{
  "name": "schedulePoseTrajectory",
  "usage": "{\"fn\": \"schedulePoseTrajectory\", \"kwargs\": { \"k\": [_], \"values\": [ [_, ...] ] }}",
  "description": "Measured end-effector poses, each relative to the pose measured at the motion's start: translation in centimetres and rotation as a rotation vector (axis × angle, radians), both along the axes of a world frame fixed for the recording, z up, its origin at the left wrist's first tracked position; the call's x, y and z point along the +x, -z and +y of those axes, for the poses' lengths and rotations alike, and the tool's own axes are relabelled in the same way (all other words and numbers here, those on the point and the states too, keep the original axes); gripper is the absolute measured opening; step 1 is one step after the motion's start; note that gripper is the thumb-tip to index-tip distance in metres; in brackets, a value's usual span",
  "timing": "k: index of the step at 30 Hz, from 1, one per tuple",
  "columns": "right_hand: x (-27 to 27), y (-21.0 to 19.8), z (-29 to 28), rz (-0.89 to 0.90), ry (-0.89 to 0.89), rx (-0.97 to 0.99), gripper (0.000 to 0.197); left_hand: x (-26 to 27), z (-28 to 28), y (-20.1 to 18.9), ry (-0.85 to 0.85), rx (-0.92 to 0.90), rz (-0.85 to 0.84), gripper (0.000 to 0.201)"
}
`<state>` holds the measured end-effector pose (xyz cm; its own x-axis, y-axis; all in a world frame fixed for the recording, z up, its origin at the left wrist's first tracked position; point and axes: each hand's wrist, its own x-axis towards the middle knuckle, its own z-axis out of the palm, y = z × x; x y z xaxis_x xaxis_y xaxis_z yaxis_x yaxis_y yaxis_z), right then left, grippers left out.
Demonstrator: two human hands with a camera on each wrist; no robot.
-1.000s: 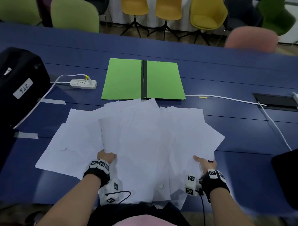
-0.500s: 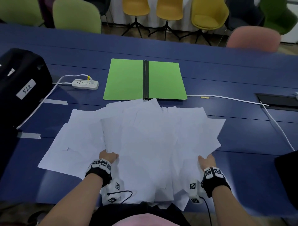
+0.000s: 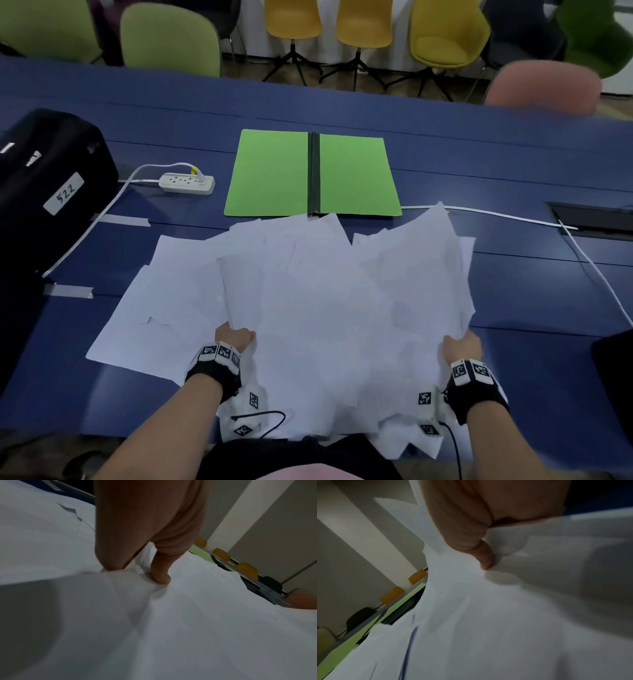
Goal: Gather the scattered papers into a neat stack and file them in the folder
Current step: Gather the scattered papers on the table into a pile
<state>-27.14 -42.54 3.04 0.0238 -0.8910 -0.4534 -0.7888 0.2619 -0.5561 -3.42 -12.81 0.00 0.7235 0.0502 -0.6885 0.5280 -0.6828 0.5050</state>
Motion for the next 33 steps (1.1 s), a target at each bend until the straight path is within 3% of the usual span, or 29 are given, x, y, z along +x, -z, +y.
{"fn": "schedulePoseTrajectory", "kwargs": {
  "k": [7,10,13,18,23,26,30,33],
  "values": [
    [0.3,-0.2,0.7,0.056,-0.138,0.215,0.066,0.0,-0.1,-0.3,-0.008,-0.004,0.026,0.037],
    [0.1,0.6,0.6,0.098,-0.154,0.146,0.056,-0.1,0.0,-0.4,-0.012,-0.004,0.03,0.036],
    [-0.2,-0.3,-0.5,0.121,-0.103,-0.083,0.034,-0.2,0.0,-0.4,-0.036,-0.009,0.04,0.036],
    [0.0,-4.2,-3.4,-0.085,0.059,-0.326,0.023,-0.1,-0.3,-1.1,-0.061,-0.022,0.047,0.044],
    [1.3,-5.3,-6.1,-0.359,0.141,-0.16,0.025,0.5,0.4,-0.9,-0.074,-0.037,0.107,0.051],
    [2.4,-4.8,-4.2,-0.42,0.053,-0.07,0.023,1.4,1.2,1.4,-0.096,-0.061,0.139,0.05],
    [3.9,-2.8,1.6,-0.375,-0.124,0.052,0.03,0.7,0.7,-1.5,-0.078,-0.168,0.18,0.069],
    [4.6,-0.3,4.2,-0.174,-0.464,0.192,0.017,0.2,0.3,-2.0,-0.12,-0.312,0.228,0.084]
  ]
}}
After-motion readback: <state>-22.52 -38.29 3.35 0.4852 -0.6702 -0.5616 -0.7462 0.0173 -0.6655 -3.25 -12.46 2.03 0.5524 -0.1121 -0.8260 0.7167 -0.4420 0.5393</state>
